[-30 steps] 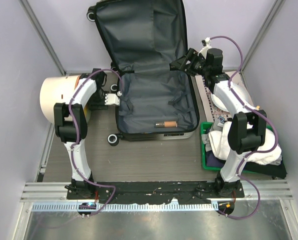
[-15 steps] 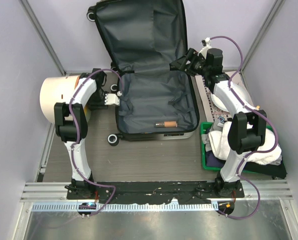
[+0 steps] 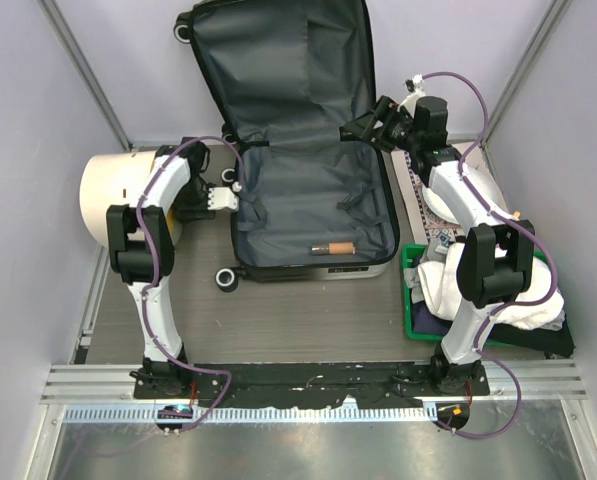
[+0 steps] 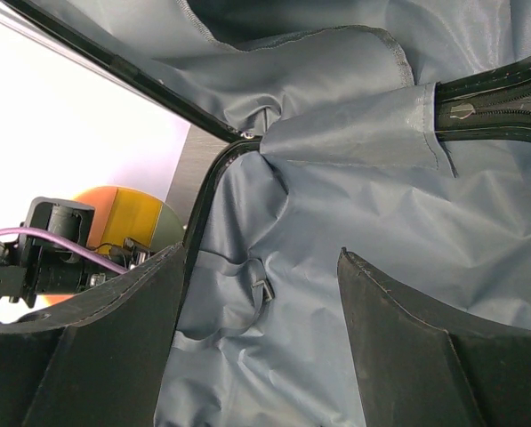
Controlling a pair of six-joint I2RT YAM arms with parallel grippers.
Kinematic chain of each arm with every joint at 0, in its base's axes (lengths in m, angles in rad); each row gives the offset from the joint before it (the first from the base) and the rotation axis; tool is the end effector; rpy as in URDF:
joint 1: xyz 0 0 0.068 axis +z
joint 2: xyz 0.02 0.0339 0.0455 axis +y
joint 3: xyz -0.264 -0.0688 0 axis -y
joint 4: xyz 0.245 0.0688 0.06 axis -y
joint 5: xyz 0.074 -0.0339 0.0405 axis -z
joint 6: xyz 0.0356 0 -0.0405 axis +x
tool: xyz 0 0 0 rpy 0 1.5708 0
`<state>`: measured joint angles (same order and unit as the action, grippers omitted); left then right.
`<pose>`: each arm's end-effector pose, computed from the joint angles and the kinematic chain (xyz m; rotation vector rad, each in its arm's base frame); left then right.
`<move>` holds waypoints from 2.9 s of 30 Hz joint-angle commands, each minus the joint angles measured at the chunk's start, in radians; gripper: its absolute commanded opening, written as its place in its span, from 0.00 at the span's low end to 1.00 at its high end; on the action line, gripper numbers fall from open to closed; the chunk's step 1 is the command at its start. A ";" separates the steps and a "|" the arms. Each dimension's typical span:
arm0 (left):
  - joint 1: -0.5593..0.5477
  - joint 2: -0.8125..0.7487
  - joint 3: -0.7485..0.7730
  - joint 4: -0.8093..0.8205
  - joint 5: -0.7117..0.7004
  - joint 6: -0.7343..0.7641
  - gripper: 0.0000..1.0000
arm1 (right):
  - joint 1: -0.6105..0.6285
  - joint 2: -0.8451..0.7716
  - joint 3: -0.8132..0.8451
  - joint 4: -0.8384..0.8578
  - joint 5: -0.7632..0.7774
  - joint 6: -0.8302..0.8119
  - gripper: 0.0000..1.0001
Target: Open, take out, and arrange the luggage
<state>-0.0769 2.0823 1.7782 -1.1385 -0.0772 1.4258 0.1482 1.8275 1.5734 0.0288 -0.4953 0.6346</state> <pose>0.4139 -0.0291 0.2190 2.0983 2.2575 0.2165 0.4346 0.0820 0.3418 0.0836 1.8808 0.9923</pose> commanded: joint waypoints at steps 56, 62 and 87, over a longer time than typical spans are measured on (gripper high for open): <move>-0.027 0.062 0.132 -0.129 -0.062 -0.016 0.54 | -0.056 0.174 0.122 -0.425 0.595 -0.404 0.43; -0.027 0.094 0.130 -0.121 -0.113 -0.024 0.51 | -0.055 0.176 0.128 -0.426 0.595 -0.401 0.44; -0.076 0.016 0.073 -0.060 0.071 -0.031 0.04 | -0.055 0.182 0.122 -0.412 0.587 -0.397 0.43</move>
<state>-0.1200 2.1654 1.8744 -1.2282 -0.0826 1.3972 0.1505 2.0502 1.6783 -0.3603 0.0093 0.2657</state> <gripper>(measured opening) 0.263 0.431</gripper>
